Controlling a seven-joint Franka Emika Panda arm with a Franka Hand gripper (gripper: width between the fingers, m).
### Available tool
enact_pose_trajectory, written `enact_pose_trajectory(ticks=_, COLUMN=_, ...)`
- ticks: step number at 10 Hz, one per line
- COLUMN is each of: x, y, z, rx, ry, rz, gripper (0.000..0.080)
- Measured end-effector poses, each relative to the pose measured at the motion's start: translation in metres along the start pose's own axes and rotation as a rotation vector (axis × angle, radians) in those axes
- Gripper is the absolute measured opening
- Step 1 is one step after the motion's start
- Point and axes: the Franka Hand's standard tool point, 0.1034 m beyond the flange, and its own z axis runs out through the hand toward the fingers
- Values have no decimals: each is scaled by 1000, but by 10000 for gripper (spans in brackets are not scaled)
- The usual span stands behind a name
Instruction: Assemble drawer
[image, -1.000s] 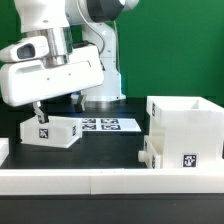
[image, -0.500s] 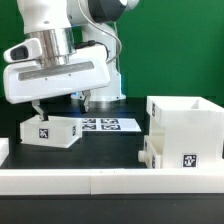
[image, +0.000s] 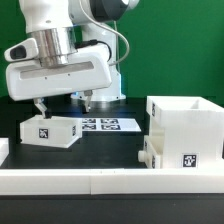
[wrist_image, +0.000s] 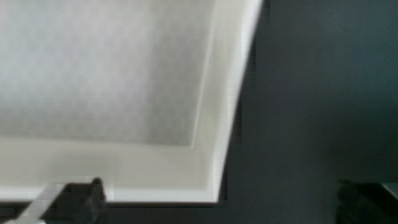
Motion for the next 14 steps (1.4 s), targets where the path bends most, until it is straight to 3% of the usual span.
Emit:
enact_pose_trajectory(ticks=5, x=-21, y=-6, z=18, rx=-28, ry=12, rz=3, gripper=649)
enact_pose_trajectory(ticks=8, x=-35, y=3, z=43, rx=-51, ry=44, rz=-45, gripper=649)
enact_pose_trajectory(ticks=14, x=-39, y=-3, z=50, rx=-50, ry=26, rz=-57, gripper=649)
